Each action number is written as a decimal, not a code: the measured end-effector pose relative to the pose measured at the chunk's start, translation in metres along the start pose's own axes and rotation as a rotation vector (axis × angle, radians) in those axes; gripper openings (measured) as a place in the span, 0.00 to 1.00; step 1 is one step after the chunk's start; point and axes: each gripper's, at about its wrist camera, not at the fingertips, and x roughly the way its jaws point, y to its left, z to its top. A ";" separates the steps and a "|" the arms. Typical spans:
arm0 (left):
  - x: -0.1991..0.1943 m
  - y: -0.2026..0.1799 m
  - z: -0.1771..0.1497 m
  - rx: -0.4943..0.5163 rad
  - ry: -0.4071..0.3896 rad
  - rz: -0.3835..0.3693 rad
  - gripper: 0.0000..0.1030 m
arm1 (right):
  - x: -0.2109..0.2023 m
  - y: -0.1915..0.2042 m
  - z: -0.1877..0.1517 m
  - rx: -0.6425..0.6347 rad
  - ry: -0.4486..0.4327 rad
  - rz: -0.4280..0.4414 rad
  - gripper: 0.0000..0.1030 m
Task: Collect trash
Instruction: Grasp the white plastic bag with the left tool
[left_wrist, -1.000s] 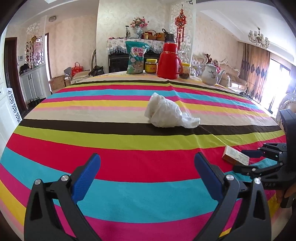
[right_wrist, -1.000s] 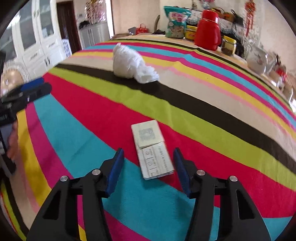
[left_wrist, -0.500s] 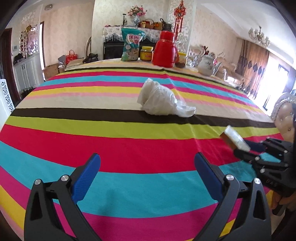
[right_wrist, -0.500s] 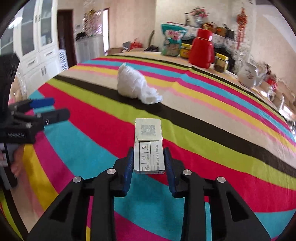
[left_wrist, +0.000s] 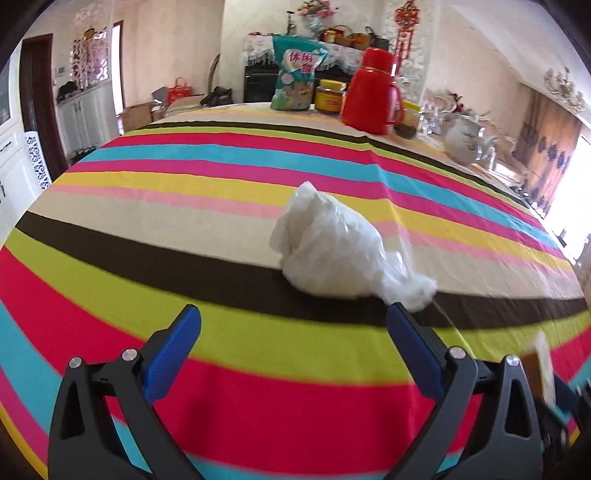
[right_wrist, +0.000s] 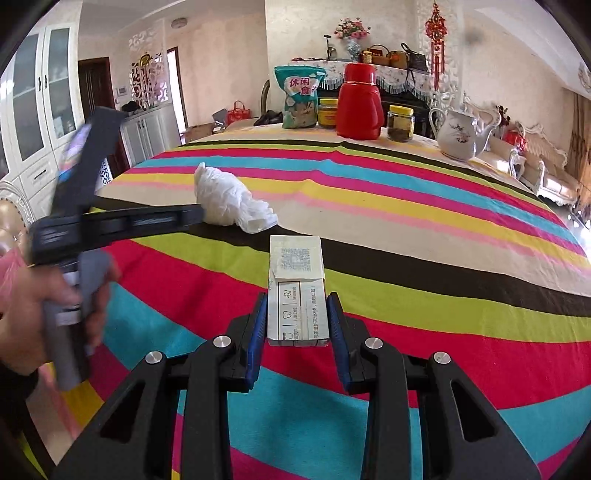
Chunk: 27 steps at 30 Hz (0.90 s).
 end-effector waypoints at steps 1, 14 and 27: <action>0.006 -0.003 0.004 -0.009 0.010 0.003 0.94 | 0.000 -0.001 0.000 0.001 -0.003 -0.004 0.31; 0.047 -0.022 0.022 -0.026 0.072 -0.008 0.38 | 0.006 -0.009 -0.002 0.025 0.002 -0.008 0.31; -0.069 -0.004 -0.043 0.261 0.033 -0.181 0.32 | 0.008 -0.004 -0.003 0.016 0.011 0.005 0.31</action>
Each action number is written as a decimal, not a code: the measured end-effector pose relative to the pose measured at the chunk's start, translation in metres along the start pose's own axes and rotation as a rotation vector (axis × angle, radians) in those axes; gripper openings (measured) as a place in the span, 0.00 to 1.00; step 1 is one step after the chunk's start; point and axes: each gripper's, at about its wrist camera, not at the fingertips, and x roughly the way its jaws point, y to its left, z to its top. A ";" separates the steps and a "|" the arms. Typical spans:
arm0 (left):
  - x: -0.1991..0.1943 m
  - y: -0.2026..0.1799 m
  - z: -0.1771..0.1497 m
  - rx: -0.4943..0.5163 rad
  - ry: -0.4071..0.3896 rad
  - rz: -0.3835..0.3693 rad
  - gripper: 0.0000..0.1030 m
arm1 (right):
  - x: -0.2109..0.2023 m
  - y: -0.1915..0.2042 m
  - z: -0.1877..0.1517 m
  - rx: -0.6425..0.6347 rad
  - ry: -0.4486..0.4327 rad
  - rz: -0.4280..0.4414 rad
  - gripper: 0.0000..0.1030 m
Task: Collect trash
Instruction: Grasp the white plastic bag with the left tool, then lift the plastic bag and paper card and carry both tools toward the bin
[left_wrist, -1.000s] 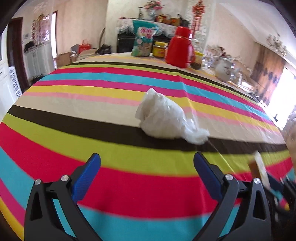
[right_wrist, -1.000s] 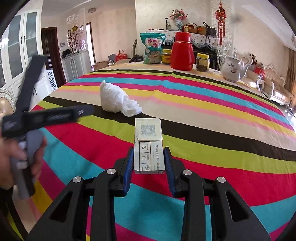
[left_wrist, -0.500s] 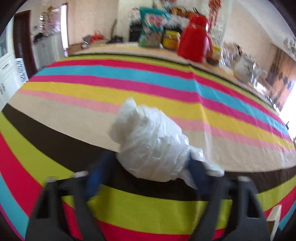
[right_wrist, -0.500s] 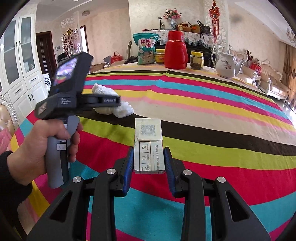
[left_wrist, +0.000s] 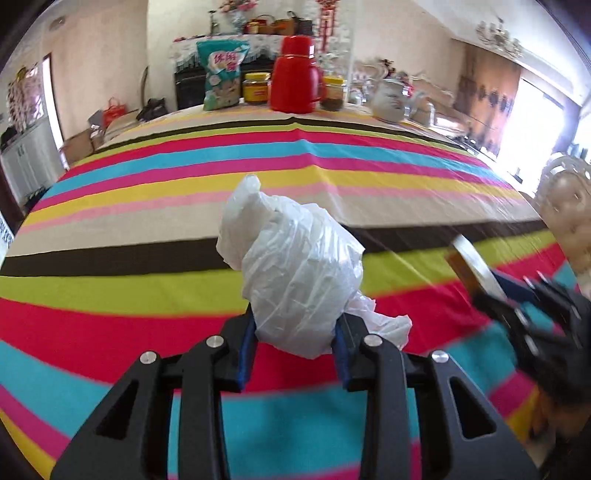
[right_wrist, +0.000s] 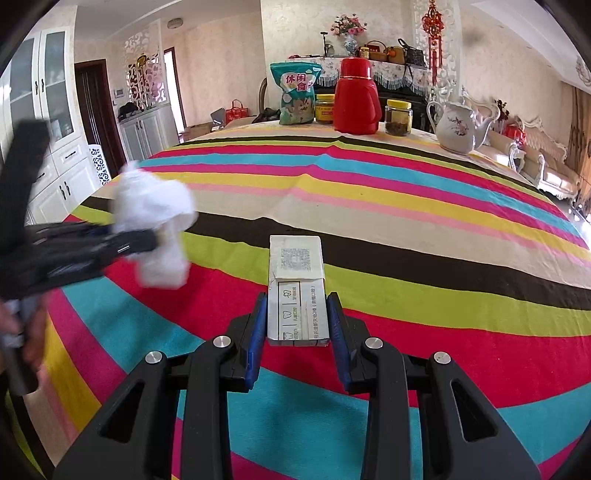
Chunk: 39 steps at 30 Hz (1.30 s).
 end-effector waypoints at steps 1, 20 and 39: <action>-0.011 -0.001 -0.007 0.011 -0.012 -0.004 0.32 | 0.000 0.001 0.000 -0.003 -0.002 0.001 0.31; -0.072 0.001 -0.062 0.004 -0.204 0.072 0.33 | -0.004 0.022 -0.003 -0.064 -0.012 0.009 0.31; -0.065 -0.002 -0.066 0.026 -0.182 0.061 0.33 | -0.009 0.043 -0.006 -0.162 -0.023 -0.030 0.31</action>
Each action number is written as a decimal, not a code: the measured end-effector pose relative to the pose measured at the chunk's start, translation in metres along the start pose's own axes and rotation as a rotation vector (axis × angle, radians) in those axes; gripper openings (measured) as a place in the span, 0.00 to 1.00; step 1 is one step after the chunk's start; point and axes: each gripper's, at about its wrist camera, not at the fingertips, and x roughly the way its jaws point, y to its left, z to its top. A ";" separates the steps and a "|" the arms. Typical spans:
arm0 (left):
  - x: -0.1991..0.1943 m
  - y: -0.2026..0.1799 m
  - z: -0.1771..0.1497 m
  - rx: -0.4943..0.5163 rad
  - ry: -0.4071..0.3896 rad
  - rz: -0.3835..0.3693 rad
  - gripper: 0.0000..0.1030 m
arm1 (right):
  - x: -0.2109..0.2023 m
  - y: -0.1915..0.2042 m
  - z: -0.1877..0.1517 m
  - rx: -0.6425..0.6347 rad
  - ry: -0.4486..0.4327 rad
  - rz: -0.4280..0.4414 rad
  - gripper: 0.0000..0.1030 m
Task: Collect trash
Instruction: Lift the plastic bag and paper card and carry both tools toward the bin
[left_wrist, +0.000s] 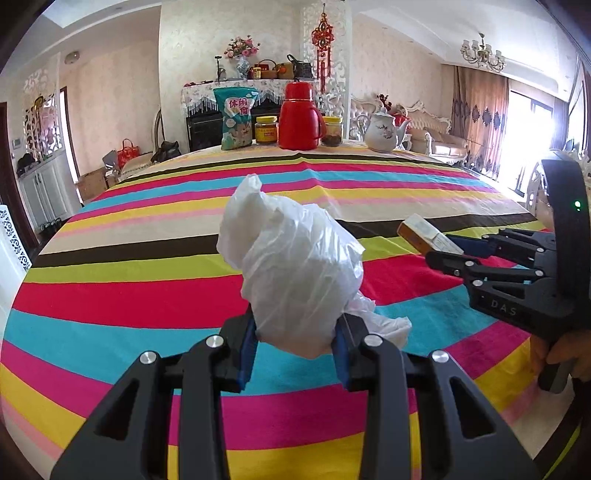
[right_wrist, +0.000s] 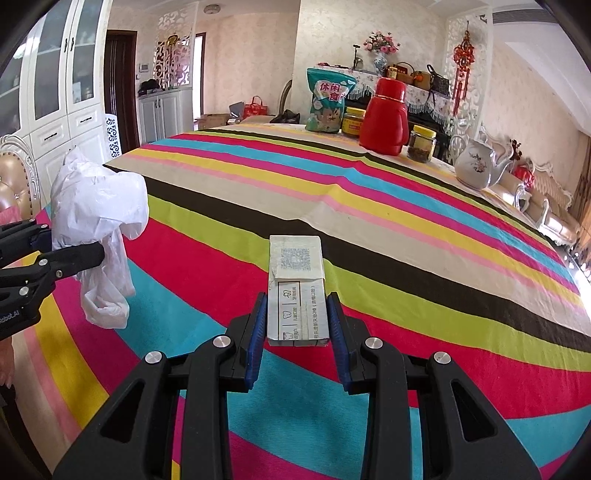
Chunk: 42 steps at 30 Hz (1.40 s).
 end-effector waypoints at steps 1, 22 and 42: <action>0.001 0.000 0.001 0.001 0.001 0.004 0.33 | 0.000 0.000 0.000 0.000 0.001 0.003 0.31; 0.008 0.009 0.005 -0.014 0.002 0.040 0.33 | -0.010 0.018 0.013 0.054 0.046 0.105 0.31; -0.075 0.063 -0.013 -0.003 -0.055 0.117 0.34 | -0.054 0.088 0.045 -0.066 -0.027 0.163 0.31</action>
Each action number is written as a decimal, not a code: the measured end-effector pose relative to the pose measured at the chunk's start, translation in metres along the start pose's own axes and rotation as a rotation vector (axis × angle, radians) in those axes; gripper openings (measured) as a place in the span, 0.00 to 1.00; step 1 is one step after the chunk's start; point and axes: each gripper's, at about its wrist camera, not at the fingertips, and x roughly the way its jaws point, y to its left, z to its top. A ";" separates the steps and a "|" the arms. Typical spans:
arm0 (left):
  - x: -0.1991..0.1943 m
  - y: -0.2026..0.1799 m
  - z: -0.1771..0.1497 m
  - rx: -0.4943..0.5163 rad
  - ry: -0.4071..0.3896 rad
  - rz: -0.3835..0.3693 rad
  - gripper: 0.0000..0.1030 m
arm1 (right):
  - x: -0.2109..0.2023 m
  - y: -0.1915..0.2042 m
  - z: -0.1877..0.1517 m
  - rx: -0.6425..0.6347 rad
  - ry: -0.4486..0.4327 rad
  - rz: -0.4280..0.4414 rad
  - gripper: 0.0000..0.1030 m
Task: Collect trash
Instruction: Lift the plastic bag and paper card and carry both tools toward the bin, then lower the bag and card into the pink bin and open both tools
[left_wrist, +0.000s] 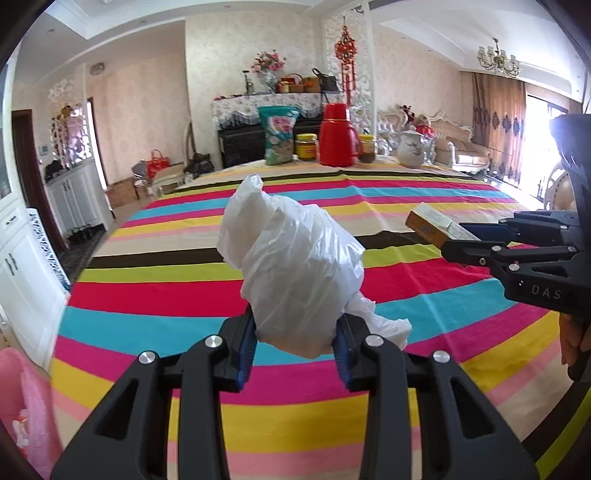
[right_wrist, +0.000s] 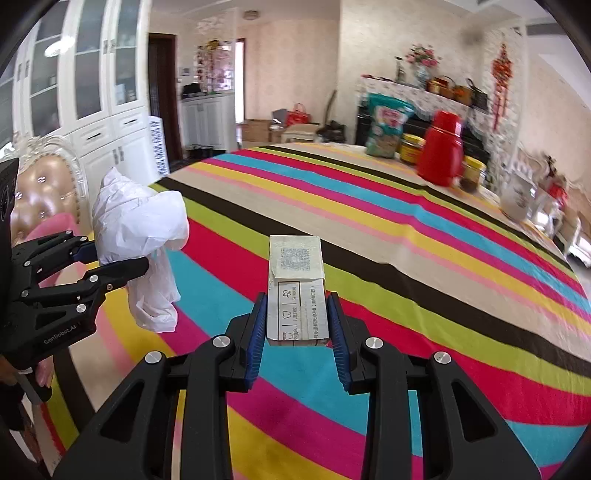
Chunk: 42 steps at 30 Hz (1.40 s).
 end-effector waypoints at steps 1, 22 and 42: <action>-0.005 0.006 -0.002 0.001 -0.003 0.009 0.34 | 0.001 0.008 0.003 -0.012 -0.003 0.014 0.31; -0.120 0.174 -0.084 -0.195 0.024 0.321 0.34 | 0.047 0.208 0.043 -0.282 0.001 0.330 0.31; -0.203 0.331 -0.146 -0.327 0.074 0.626 0.35 | 0.087 0.377 0.071 -0.367 0.042 0.599 0.31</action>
